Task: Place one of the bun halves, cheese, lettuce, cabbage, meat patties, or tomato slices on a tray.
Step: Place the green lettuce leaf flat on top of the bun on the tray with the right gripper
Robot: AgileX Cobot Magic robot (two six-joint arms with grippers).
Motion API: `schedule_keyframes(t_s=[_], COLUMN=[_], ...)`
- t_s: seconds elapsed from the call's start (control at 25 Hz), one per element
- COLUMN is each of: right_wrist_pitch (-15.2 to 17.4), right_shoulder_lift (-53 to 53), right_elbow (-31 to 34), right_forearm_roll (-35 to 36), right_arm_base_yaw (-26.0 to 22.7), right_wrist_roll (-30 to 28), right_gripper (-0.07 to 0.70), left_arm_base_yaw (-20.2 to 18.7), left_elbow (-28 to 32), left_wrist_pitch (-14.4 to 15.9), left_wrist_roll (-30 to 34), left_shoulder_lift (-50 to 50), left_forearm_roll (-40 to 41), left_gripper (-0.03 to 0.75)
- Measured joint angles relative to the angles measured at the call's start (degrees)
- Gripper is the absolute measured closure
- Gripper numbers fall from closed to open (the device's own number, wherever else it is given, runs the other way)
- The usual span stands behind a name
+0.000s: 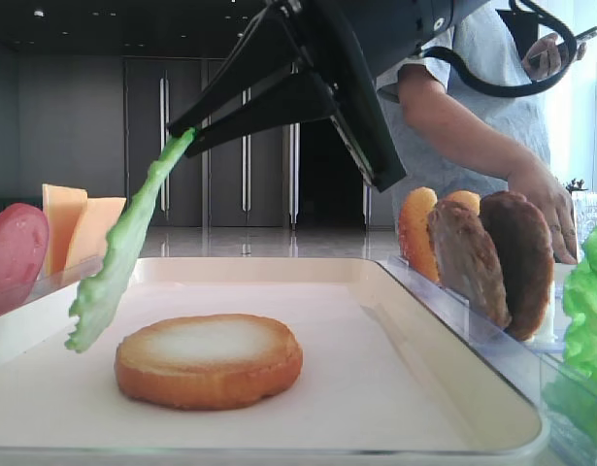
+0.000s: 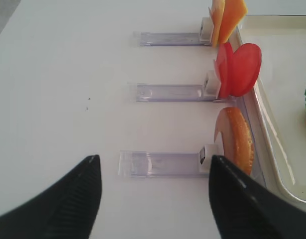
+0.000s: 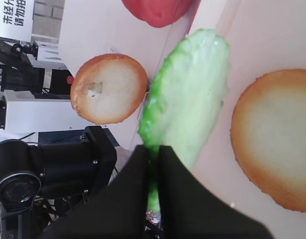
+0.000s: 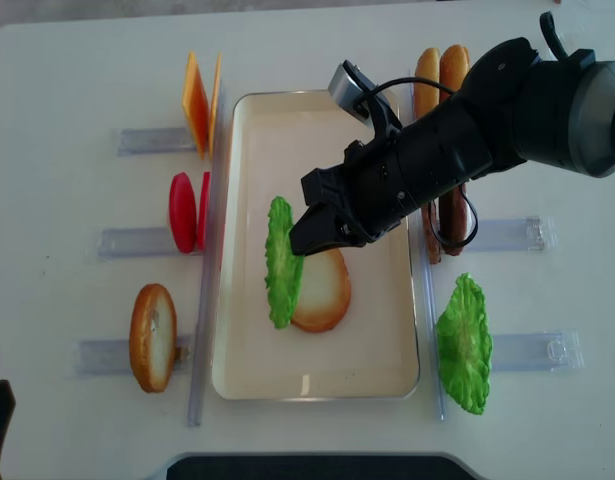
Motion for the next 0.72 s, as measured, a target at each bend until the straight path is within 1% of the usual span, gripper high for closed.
schedule_keyframes(t_s=[0.32,0.56,0.72], right_wrist_pitch=[0.07,0.12,0.12], right_shoulder_lift=[0.16,2.29,2.35], right_elbow=[0.52,0.56,0.56], right_forearm_roll=[-0.32,-0.27,0.11], right_arm_base_yaw=[0.0,0.0,0.0], right_wrist_roll=[-0.13,-0.19,-1.32], right_gripper=[0.605,0.606,0.606], left_arm_base_yaw=[0.0,0.0,0.0], left_elbow=[0.0,0.0,0.0], left_wrist_pitch=[0.0,0.0,0.0], left_wrist_roll=[0.0,0.0,0.0], left_shoulder_lift=[0.0,0.0,0.0], left_forearm_roll=[0.0,0.0,0.0], left_gripper=[0.201,0.201,0.201])
